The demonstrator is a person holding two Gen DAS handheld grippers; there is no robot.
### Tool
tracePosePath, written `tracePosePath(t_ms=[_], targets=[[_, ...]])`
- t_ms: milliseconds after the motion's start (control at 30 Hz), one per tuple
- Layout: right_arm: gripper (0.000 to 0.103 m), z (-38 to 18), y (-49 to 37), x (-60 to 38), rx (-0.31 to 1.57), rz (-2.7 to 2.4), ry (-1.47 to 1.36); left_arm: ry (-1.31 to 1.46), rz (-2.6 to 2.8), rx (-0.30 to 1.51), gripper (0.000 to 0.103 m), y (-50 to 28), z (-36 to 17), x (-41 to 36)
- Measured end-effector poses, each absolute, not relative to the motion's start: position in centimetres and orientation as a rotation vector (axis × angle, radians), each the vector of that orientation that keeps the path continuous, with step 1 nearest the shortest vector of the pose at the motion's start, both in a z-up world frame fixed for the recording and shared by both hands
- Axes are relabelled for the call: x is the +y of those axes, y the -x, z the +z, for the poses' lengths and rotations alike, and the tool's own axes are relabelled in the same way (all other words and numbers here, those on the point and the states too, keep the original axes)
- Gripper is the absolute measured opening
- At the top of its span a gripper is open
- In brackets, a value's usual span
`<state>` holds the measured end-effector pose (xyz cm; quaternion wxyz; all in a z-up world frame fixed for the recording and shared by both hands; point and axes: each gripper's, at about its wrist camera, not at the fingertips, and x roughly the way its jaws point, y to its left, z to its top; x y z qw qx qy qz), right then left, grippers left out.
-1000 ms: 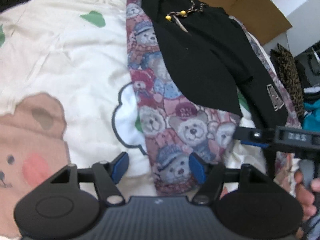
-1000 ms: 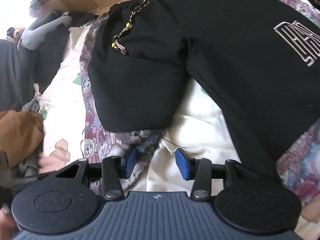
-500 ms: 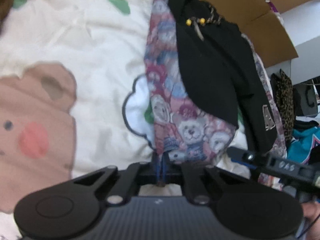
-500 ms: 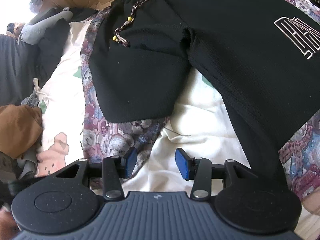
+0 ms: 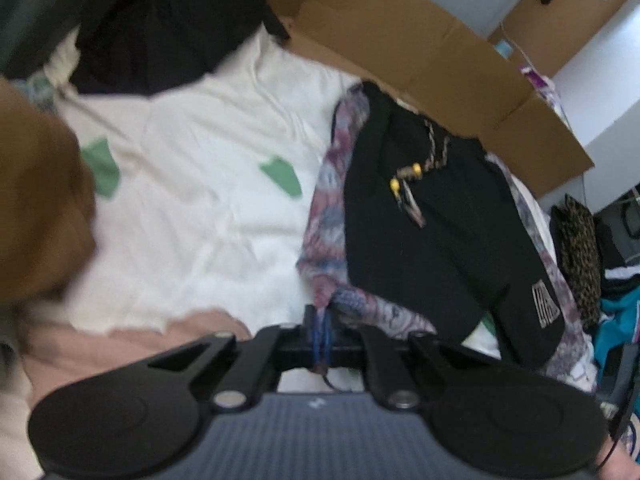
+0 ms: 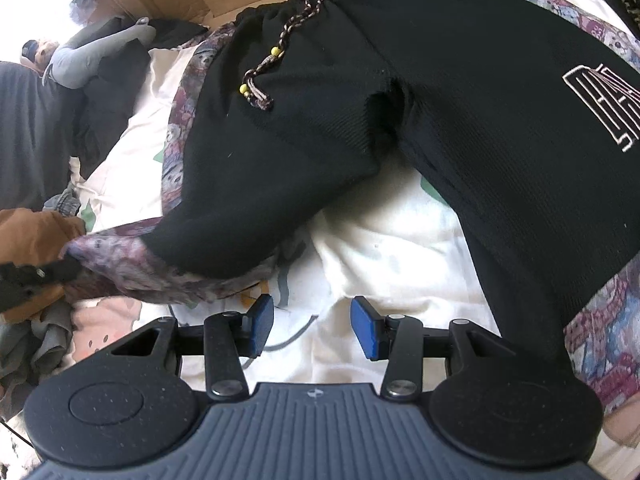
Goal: Fold clothes
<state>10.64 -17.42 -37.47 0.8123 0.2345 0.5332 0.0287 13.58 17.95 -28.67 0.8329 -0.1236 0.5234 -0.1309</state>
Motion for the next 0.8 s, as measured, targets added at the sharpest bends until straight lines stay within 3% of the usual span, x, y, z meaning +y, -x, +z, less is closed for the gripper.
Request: tracePosePath(t_ms=[367, 800], targets=[[0.051, -38.3, -13.9, -16.8, 1.113, 0.066, -0.373, 0.193, -0.294, 1.010, 0.002, -18.2, -25.7, 18.7], [0.053, -38.9, -19.0, -15.7, 1.050, 0.205, -0.283, 0.164, -0.308, 1.010, 0.003, -24.8, -29.8, 19.0]])
